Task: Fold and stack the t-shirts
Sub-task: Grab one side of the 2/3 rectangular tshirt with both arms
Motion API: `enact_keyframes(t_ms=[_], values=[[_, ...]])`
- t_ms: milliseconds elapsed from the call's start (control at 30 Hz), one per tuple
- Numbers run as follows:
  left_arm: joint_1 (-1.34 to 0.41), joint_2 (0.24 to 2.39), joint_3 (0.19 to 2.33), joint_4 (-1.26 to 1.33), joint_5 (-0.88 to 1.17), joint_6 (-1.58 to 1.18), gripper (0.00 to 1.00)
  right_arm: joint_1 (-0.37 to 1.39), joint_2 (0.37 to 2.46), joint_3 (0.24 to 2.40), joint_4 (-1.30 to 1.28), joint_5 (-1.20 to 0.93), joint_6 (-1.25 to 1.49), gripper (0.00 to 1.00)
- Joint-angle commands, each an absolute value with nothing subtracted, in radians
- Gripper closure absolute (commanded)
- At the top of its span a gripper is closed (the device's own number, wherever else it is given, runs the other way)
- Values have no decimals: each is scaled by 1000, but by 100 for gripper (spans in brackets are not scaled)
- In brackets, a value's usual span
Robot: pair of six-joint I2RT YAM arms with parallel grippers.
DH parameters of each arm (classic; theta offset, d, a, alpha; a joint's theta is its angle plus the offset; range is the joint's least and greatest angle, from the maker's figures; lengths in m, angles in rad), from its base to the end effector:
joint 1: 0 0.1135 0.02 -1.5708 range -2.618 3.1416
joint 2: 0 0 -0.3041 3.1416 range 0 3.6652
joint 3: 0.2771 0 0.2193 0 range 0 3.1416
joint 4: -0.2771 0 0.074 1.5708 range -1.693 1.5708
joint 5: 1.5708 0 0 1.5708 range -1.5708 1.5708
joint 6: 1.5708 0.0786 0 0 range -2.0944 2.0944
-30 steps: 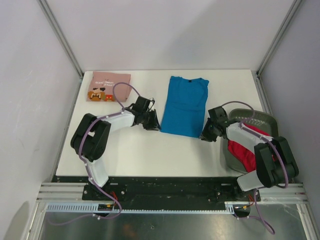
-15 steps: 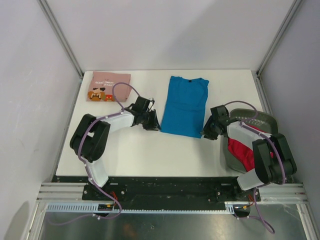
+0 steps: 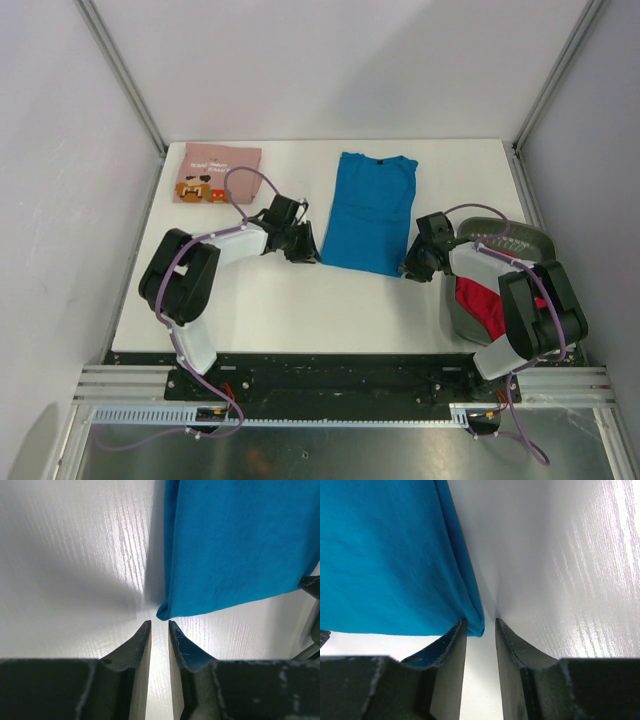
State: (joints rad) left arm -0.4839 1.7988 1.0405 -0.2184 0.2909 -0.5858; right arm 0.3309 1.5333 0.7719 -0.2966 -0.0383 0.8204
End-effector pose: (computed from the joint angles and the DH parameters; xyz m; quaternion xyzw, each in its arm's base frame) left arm 0.3141 -0.1906 0.1845 -0.0058 0.9470 -0.2669 0.1785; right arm 0.2615 0.0930 0.1824 0.2296 0.9395 0.1536 0.2026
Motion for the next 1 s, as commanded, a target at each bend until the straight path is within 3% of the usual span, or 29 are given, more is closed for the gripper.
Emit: enact_keyframes(t_ms=[0, 300, 633, 967], values=[[-484, 1743, 1029, -199, 276, -587, 75, 341, 1558, 773, -320, -9, 838, 67], [-483, 1744, 1022, -198, 273, -587, 75, 368, 1597, 771, -323, -2, 863, 72], [-486, 1721, 1006, -197, 283, -585, 68, 357, 1600, 764, -315, -7, 853, 99], [-492, 1713, 1022, -178, 329, -619, 67, 339, 1583, 765, -321, -19, 840, 100]])
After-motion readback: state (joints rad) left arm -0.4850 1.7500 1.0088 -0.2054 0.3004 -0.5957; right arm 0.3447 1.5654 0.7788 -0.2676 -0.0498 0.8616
